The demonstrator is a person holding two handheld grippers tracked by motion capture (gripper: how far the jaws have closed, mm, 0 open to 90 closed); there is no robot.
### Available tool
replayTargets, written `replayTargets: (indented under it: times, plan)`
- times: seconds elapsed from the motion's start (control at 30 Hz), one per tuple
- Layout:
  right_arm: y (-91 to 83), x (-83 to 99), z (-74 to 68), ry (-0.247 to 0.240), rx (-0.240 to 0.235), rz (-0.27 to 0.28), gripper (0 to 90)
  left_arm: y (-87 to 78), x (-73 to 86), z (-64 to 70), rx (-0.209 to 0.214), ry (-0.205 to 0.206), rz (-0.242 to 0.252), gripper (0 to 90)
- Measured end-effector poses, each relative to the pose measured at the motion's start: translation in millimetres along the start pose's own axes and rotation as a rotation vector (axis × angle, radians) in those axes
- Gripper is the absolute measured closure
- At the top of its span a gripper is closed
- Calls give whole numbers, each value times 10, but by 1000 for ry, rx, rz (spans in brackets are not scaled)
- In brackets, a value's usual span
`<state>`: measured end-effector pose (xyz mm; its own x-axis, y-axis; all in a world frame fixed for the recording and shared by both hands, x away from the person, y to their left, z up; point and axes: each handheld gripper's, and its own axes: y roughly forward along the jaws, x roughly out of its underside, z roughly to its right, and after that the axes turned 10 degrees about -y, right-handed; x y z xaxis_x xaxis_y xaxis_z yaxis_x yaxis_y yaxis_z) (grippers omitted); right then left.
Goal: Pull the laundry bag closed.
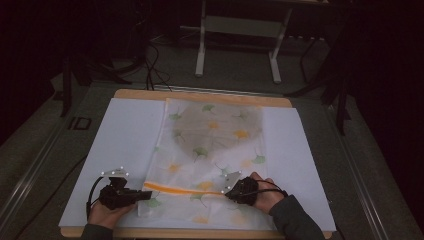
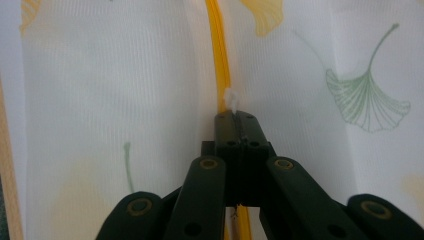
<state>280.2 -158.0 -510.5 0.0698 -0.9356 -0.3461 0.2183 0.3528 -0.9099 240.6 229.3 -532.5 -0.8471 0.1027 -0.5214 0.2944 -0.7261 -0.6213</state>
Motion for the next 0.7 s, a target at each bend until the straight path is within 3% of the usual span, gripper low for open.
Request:
replayTargets:
  times: [0.7]
  plan:
    - [-102,249,19,35,19,-31,900,15,15,3,4,-1,-5,884]
